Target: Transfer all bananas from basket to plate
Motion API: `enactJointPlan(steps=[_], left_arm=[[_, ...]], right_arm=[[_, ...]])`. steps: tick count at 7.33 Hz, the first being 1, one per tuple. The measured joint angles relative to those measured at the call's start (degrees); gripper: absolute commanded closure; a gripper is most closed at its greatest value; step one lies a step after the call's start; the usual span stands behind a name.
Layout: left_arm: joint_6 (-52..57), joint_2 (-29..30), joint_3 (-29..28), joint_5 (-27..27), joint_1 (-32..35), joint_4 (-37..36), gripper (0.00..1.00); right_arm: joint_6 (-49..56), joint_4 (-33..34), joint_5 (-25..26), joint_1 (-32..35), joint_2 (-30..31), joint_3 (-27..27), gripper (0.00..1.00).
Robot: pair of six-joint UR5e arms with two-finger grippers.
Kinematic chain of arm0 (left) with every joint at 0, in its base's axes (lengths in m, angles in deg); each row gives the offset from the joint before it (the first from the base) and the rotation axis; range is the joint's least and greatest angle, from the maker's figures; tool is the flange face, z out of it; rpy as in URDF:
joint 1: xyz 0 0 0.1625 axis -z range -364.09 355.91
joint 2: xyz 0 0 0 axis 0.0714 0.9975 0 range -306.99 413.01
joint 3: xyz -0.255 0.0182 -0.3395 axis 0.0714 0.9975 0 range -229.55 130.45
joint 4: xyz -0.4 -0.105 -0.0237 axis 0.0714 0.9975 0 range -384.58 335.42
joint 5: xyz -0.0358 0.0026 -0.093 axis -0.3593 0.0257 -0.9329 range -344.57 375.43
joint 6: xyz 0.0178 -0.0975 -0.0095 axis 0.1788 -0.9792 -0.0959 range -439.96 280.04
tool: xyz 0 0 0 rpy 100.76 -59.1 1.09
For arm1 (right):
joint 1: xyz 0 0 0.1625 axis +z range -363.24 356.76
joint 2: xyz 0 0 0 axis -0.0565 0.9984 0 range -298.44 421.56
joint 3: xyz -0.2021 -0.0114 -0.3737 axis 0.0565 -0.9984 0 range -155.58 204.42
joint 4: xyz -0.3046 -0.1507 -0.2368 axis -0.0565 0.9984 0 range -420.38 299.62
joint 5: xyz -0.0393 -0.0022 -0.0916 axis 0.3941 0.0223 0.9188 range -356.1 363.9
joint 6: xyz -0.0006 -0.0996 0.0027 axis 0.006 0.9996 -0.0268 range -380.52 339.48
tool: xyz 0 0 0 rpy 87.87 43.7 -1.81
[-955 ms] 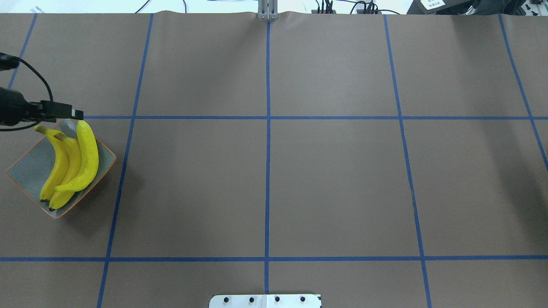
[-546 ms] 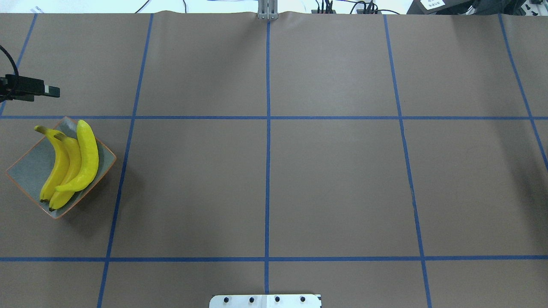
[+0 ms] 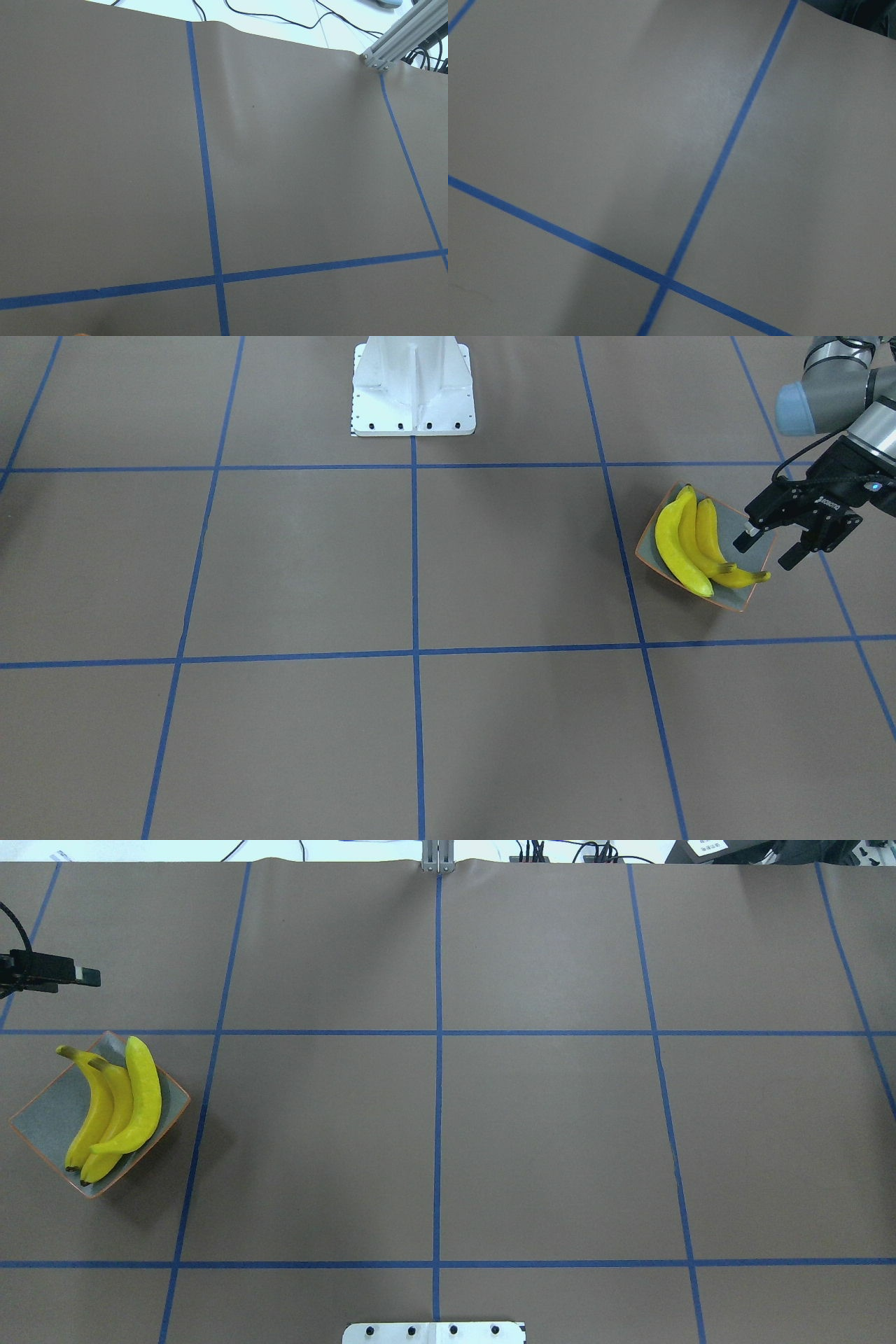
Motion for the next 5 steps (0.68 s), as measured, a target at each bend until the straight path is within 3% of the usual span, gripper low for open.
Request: enactJointPlan(steps=[2, 5], left_arm=[[0.0, -0.1, 0.5, -0.2, 0.0, 0.0, 0.0], [0.0, -0.3, 0.8, -0.4, 0.0, 0.2, 0.0]], right_arm=[[-1.8, -1.3, 3.5, 1.5, -1.1, -4.7, 0.01], [-16.1, -14.9, 8.5, 1.9, -1.9, -14.3, 0.02]])
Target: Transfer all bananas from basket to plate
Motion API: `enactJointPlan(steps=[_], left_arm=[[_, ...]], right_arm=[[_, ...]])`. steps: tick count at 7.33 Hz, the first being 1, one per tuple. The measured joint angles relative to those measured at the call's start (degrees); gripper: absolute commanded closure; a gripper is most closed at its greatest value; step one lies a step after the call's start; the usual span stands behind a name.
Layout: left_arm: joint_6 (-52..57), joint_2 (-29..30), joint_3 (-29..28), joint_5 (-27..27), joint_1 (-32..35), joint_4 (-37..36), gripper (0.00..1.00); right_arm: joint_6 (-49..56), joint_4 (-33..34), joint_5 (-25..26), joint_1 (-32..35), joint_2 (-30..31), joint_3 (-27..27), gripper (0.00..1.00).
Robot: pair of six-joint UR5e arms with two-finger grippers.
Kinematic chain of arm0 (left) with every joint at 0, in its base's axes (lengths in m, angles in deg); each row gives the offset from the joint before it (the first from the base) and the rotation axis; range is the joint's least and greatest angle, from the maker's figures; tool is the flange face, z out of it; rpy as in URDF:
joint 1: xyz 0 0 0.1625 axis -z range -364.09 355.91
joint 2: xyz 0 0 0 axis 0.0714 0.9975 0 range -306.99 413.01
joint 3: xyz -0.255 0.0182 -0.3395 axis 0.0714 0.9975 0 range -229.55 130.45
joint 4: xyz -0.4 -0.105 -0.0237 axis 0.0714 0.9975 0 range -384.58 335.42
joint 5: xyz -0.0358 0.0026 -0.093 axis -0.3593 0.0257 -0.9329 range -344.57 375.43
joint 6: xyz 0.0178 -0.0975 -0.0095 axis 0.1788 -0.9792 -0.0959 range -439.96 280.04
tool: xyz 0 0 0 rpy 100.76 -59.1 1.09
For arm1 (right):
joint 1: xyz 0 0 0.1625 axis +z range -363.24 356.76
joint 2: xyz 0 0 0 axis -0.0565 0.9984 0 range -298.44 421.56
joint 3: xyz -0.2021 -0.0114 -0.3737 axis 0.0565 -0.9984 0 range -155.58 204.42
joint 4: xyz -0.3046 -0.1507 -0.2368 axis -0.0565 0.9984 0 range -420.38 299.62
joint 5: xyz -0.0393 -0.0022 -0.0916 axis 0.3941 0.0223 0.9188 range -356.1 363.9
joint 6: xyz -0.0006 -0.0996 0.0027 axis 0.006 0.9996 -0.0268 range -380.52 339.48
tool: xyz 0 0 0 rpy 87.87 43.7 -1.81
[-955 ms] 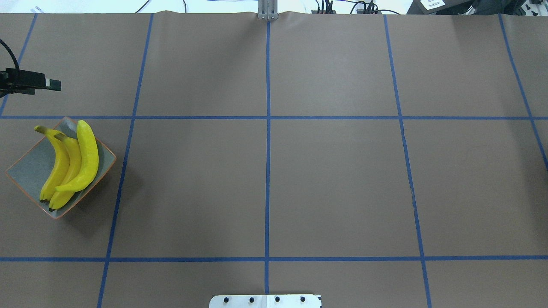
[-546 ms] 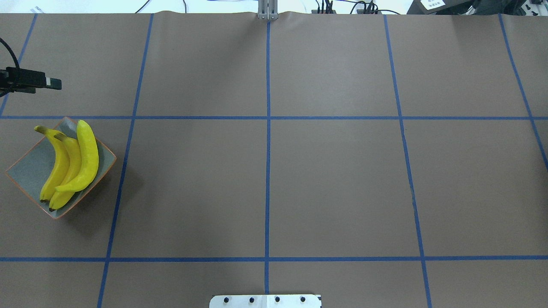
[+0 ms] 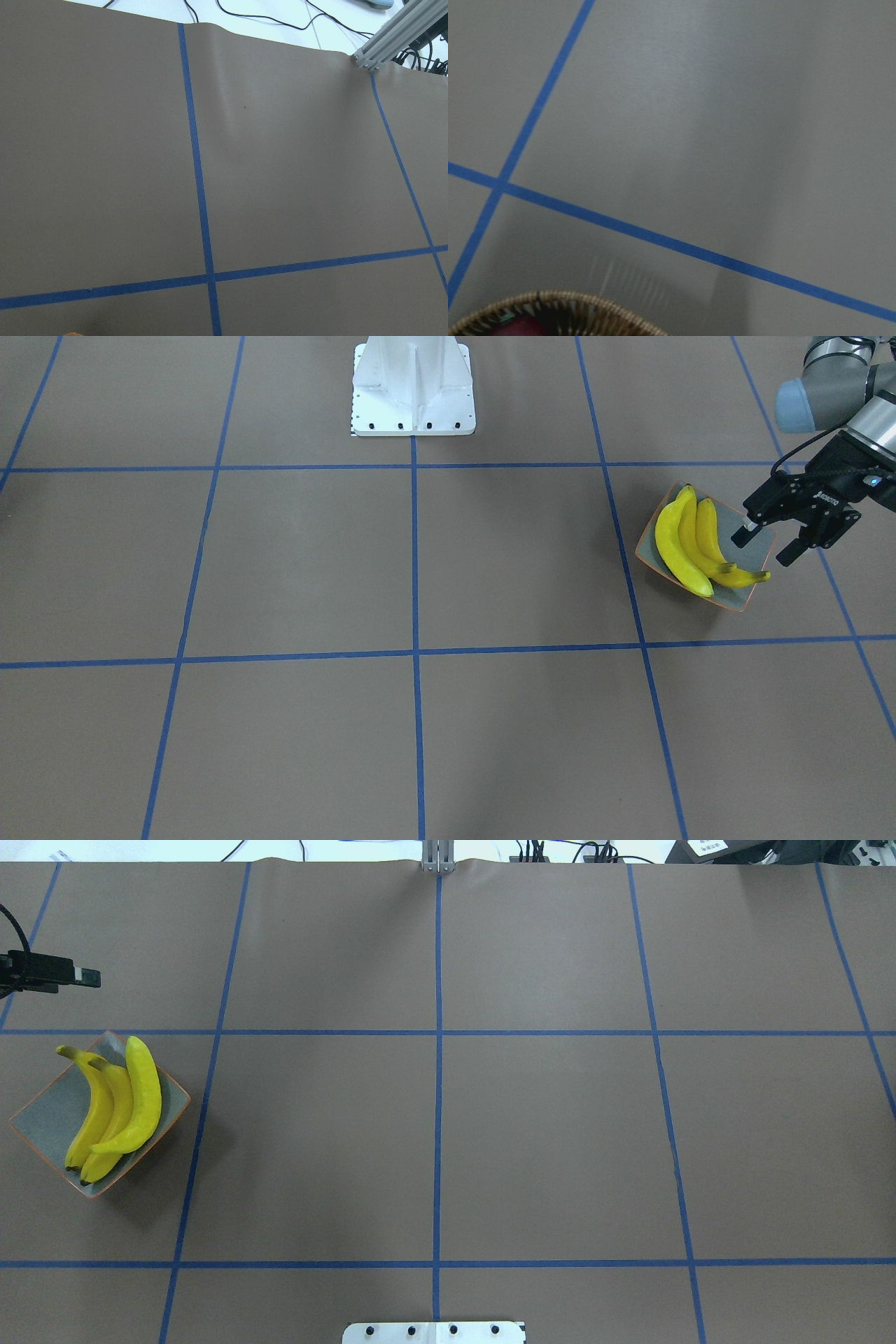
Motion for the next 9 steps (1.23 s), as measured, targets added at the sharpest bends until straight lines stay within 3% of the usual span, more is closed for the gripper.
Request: enactJointPlan(steps=[6, 9], left_arm=[[0.0, -0.3, 0.1, -0.1, -0.1, 1.1, 0.0], [0.0, -0.2, 0.5, -0.1, -0.1, 1.2, 0.0]], right_arm=[[-13.9, -5.2, 1.9, -3.2, 1.7, -1.5, 0.02], [-15.8, -6.1, 7.2, -7.7, 2.6, -1.4, 0.03]])
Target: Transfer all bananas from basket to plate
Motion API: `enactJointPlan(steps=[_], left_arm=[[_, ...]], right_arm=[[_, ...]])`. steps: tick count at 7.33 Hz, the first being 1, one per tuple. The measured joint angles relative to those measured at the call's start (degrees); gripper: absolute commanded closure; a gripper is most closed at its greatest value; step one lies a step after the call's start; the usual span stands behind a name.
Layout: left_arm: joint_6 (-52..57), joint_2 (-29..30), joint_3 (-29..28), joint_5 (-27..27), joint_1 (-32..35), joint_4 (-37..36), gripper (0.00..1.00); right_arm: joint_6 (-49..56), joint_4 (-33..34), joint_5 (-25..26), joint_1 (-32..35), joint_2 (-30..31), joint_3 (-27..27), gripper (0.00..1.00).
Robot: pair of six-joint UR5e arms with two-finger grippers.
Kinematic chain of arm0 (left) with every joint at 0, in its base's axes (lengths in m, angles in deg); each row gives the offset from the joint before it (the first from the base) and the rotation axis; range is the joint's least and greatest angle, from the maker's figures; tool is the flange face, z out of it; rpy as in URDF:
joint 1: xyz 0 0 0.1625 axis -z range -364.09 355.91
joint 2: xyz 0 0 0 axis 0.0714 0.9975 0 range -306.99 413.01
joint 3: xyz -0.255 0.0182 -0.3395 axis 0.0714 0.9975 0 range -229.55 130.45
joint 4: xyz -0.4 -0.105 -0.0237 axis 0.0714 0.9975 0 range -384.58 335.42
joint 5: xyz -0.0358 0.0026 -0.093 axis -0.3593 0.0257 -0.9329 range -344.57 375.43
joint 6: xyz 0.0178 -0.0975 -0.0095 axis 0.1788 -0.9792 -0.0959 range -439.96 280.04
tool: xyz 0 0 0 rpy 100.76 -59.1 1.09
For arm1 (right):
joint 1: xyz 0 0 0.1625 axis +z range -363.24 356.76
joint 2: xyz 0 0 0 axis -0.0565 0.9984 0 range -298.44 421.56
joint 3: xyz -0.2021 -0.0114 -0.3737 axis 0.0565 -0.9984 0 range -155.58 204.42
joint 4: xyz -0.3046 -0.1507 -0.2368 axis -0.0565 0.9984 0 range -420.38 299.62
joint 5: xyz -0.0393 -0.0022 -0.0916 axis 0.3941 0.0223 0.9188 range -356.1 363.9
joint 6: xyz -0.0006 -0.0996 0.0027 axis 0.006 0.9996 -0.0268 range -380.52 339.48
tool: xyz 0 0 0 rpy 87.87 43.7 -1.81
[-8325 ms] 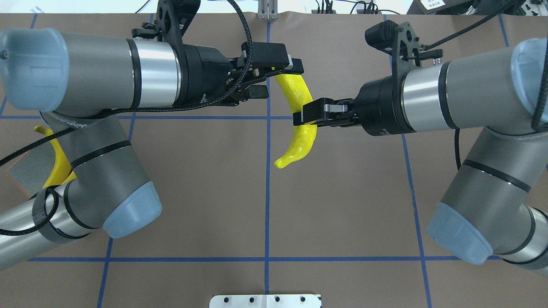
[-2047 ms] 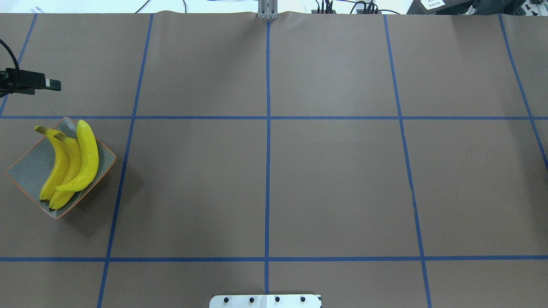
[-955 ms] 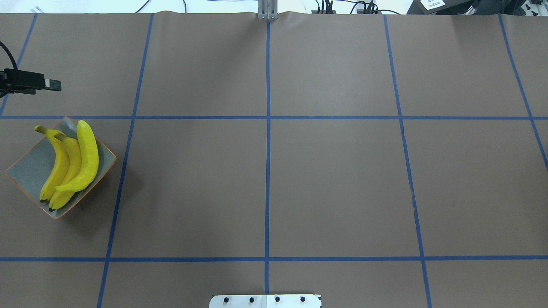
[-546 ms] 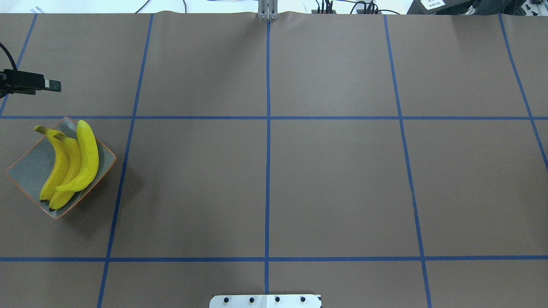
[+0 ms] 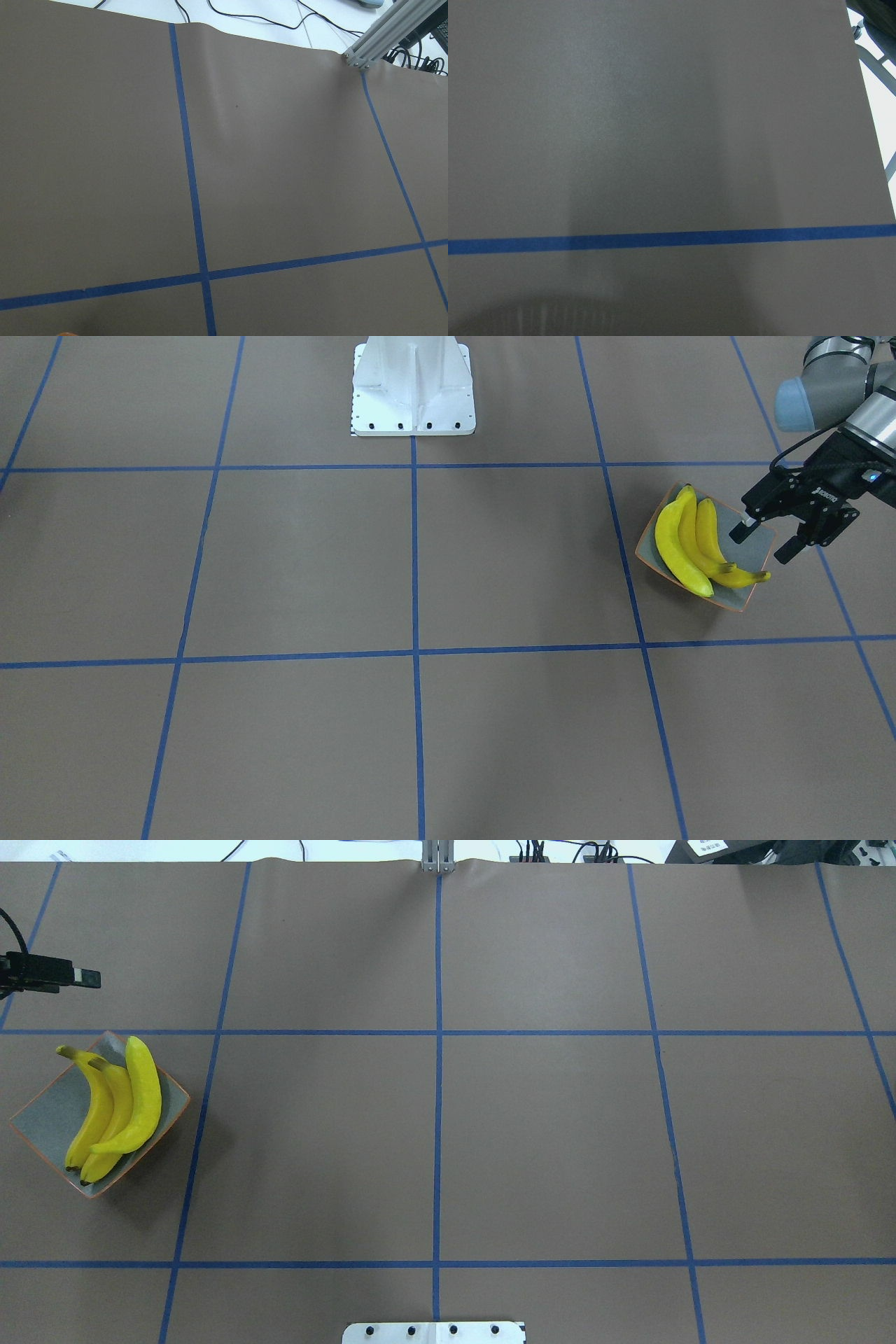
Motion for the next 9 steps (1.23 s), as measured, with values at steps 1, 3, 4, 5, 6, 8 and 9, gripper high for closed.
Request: enactJointPlan(steps=[1, 3, 4, 5, 6, 8, 9], left_arm=[[0.0, 0.0, 0.3, 0.0, 0.0, 0.0, 0.0], [0.0, -0.1, 0.5, 0.0, 0.0, 0.0, 0.0], [0.0, -0.1, 0.5, 0.0, 0.0, 0.0, 0.0], [0.0, -0.1, 0.5, 0.0, 0.0, 0.0, 0.0], [0.0, -0.1, 0.5, 0.0, 0.0, 0.0, 0.0], [0.0, -0.2, 0.5, 0.0, 0.0, 0.0, 0.0], [0.0, -0.2, 0.5, 0.0, 0.0, 0.0, 0.0]], right_arm=[[1.0, -0.6, 2.0, -0.6, 1.0, 0.0, 0.03], [3.0, -2.0, 5.2, -0.9, 2.8, -0.3, 0.44], [3.2, -2.2, 5.8, -0.9, 3.1, -0.2, 0.49], [3.2, -2.3, 6.0, -1.0, 2.9, 0.0, 0.49], [3.1, -2.2, 6.0, -1.1, 2.4, 0.1, 0.58], [2.8, -2.2, 5.8, -1.5, 1.9, 0.2, 1.0], [2.7, -2.2, 5.7, -1.6, 1.8, 0.2, 1.0]])
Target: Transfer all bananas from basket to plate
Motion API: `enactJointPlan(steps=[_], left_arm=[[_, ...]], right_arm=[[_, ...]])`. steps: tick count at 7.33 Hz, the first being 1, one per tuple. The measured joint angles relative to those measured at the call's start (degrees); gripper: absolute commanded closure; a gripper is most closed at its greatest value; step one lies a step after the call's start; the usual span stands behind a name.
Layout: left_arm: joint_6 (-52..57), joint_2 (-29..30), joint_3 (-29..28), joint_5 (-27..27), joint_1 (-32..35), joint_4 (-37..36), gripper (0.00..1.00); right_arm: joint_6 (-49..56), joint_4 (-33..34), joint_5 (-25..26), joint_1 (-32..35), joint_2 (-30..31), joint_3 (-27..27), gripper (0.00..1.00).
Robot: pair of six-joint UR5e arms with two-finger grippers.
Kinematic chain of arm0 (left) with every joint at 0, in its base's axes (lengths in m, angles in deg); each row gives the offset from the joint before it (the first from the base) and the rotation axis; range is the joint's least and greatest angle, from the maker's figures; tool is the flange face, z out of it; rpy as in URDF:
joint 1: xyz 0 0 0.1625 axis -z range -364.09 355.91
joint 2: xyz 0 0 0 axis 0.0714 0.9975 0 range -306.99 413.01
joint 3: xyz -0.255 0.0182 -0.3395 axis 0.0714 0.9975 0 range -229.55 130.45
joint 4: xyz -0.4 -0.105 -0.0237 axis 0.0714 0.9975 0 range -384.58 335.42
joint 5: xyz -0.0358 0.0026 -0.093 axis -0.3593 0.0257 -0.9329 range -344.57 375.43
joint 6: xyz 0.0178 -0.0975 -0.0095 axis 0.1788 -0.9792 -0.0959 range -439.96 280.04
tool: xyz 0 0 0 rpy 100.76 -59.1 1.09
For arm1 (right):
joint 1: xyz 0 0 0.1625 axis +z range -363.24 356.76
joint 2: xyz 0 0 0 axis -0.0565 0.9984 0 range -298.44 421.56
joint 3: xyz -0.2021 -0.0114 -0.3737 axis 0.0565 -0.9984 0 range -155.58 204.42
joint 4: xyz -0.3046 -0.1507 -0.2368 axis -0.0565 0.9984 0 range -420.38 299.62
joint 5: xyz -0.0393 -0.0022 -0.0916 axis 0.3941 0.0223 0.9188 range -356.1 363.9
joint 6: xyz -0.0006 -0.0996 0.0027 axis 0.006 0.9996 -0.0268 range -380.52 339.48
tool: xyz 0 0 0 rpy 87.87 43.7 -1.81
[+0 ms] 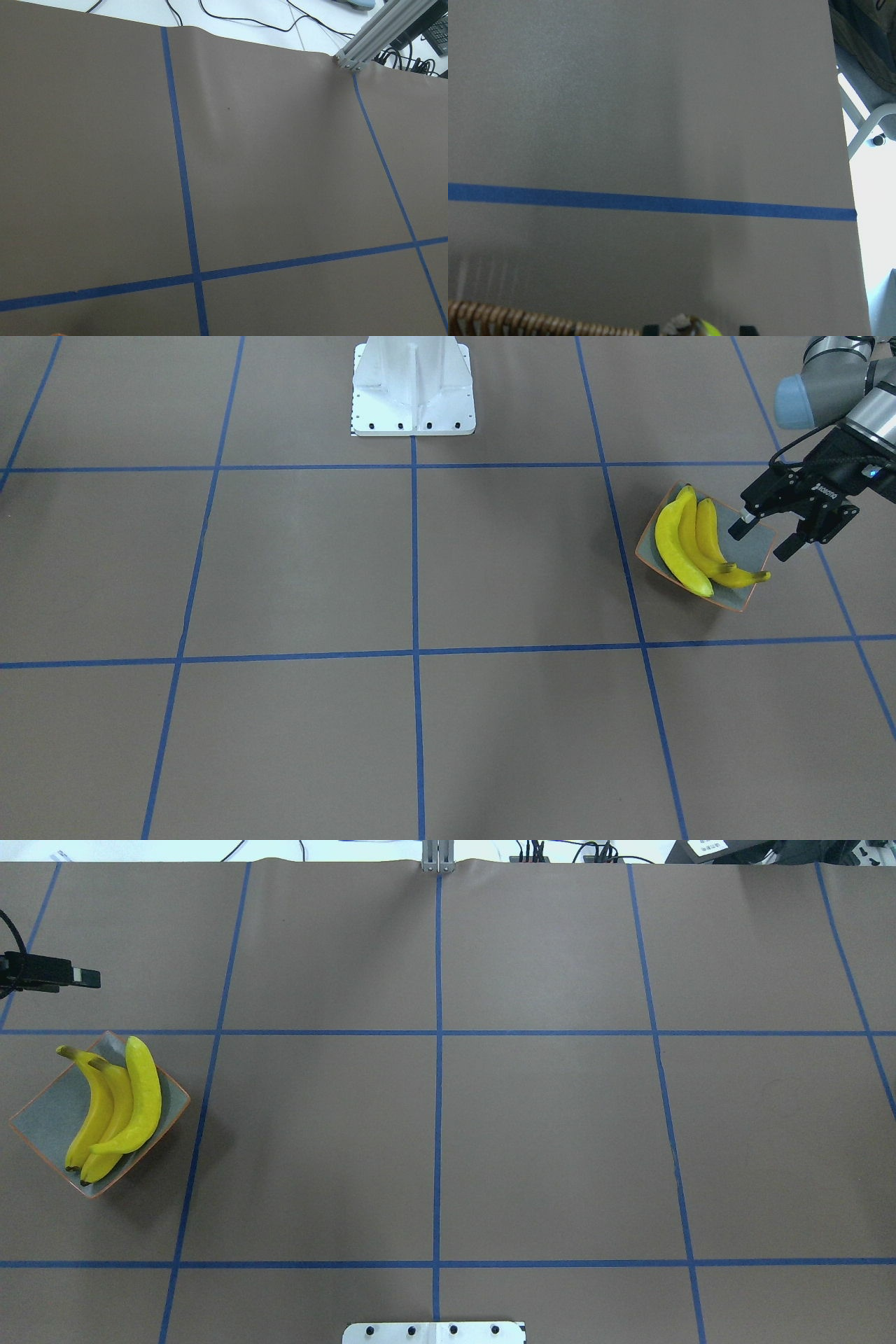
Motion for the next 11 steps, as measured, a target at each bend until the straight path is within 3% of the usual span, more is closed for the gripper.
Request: enactJointPlan(steps=[6, 9, 11], left_arm=[[-0.1, 0.0, -0.1, -0.1, -0.2, 0.0, 0.0], [-0.2, 0.0, -0.1, -0.1, -0.5, 0.0, 0.0], [-0.2, 0.0, -0.1, 0.0, -0.7, 0.0, 0.0]], right_arm=[[10.0, 1.0, 2.8, 1.1, 0.8, 2.2, 1.0], [16.4, 9.5, 6.0, 5.1, -0.3, 8.8, 1.0], [12.3, 13.1, 6.2, 6.3, -3.4, 11.0, 1.0]])
